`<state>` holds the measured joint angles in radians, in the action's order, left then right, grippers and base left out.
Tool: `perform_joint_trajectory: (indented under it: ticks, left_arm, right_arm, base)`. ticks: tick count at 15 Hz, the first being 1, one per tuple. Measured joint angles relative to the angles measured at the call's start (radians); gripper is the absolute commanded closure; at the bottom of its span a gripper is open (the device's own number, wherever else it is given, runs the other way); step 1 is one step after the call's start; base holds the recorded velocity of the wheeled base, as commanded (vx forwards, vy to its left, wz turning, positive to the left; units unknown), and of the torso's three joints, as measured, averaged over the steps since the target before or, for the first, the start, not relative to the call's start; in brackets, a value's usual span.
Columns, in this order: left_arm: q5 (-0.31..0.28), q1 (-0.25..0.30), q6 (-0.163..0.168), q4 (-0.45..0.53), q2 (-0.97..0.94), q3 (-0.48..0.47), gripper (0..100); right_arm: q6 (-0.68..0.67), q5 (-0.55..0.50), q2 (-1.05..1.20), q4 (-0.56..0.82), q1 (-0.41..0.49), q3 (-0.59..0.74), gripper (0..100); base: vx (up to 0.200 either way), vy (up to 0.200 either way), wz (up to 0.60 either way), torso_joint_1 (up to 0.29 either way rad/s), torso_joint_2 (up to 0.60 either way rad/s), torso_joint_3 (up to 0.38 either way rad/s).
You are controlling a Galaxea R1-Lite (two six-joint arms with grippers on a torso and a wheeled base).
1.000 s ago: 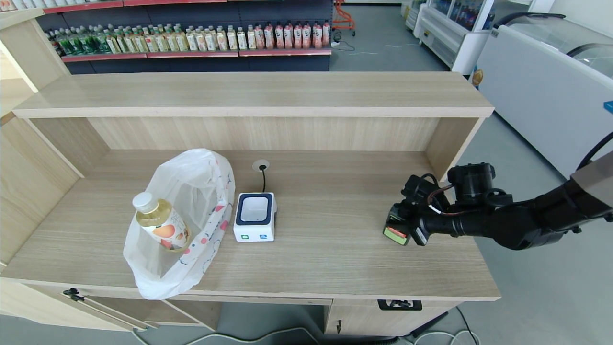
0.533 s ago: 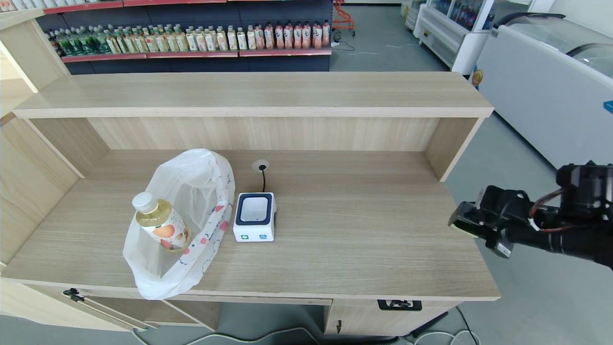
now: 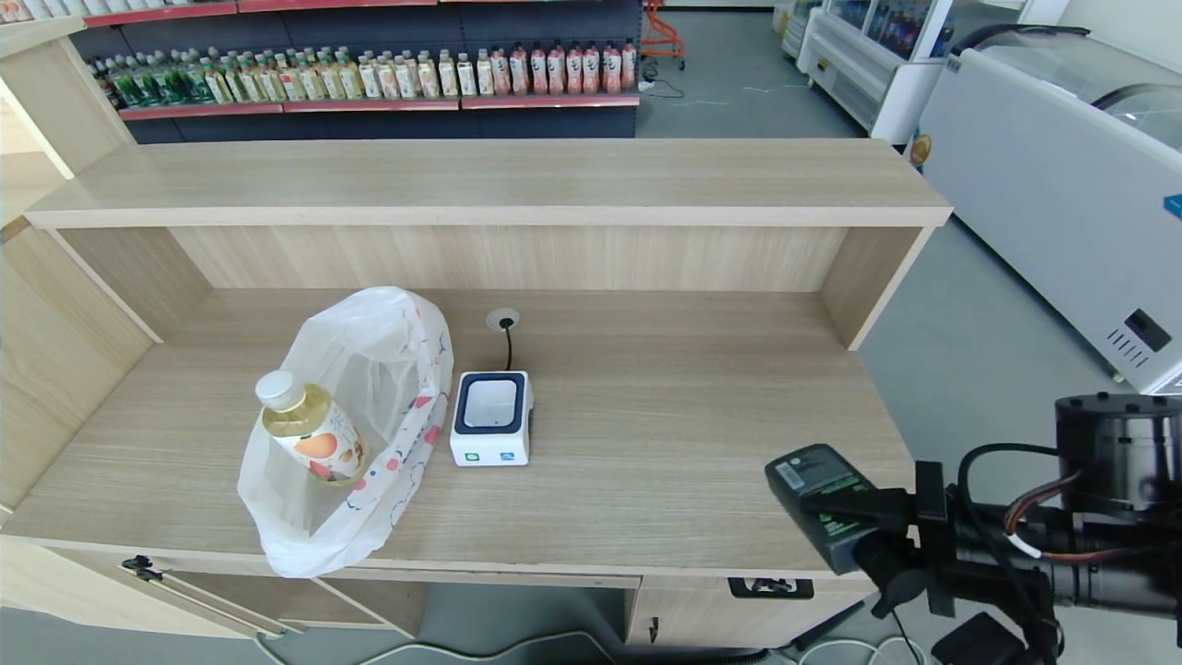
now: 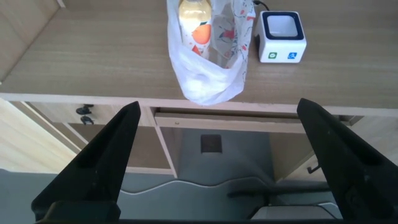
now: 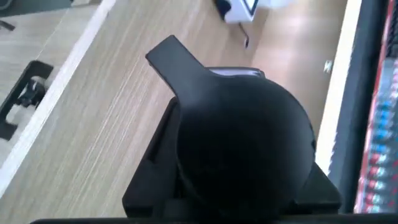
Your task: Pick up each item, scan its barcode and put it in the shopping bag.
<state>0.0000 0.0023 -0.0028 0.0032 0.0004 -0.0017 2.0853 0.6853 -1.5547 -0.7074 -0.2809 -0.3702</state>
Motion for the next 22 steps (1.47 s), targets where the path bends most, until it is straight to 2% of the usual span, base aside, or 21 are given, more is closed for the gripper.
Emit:
perform_joint_trajectory:
  ticks: [3,6,9,12,16,20,22]
  left_arm:
    - [0.0,0.0,0.0,0.0,0.0,0.0,0]
    - [0.0,0.0,0.0,0.0,0.0,0.0,0]
    - [0.0,0.0,0.0,0.0,0.0,0.0,0]
    - [0.0,0.0,0.0,0.0,0.0,0.0,0]
    - [0.0,-0.001,0.0,0.0,0.0,0.0,0]
    - [0.0,-0.001,0.0,0.0,0.0,0.0,0]
    - [0.0,-0.001,0.0,0.0,0.0,0.0,0]
  right_arm:
    - [0.255,0.01,-0.057,0.006,-0.18,-0.001,100]
    - [0.388,0.053,-0.124,-0.032,-0.299,-0.032,100]
    - [0.418,0.1,-0.192,-0.138,-0.321,-0.063,100]
    - [0.42,0.192,-0.24,-0.195,-0.325,-0.074,100]
    - [0.414,0.248,-0.254,-0.393,-0.327,-0.077,100]
    - [0.416,0.287,-0.257,-0.404,-0.326,-0.077,100]
    - [0.417,0.341,-0.259,-0.4,-0.316,-0.077,100]
  base:
    - [0.0,0.0,0.0,0.0,0.0,0.0]
    - [0.0,0.0,0.0,0.0,0.0,0.0]
    - [0.0,0.0,0.0,0.0,0.0,0.0]
    - [0.0,0.0,0.0,0.0,0.0,0.0]
    - [0.0,0.0,0.0,0.0,0.0,0.0]
    - [0.0,0.0,0.0,0.0,0.0,0.0]
    - [0.0,0.0,0.0,0.0,0.0,0.0]
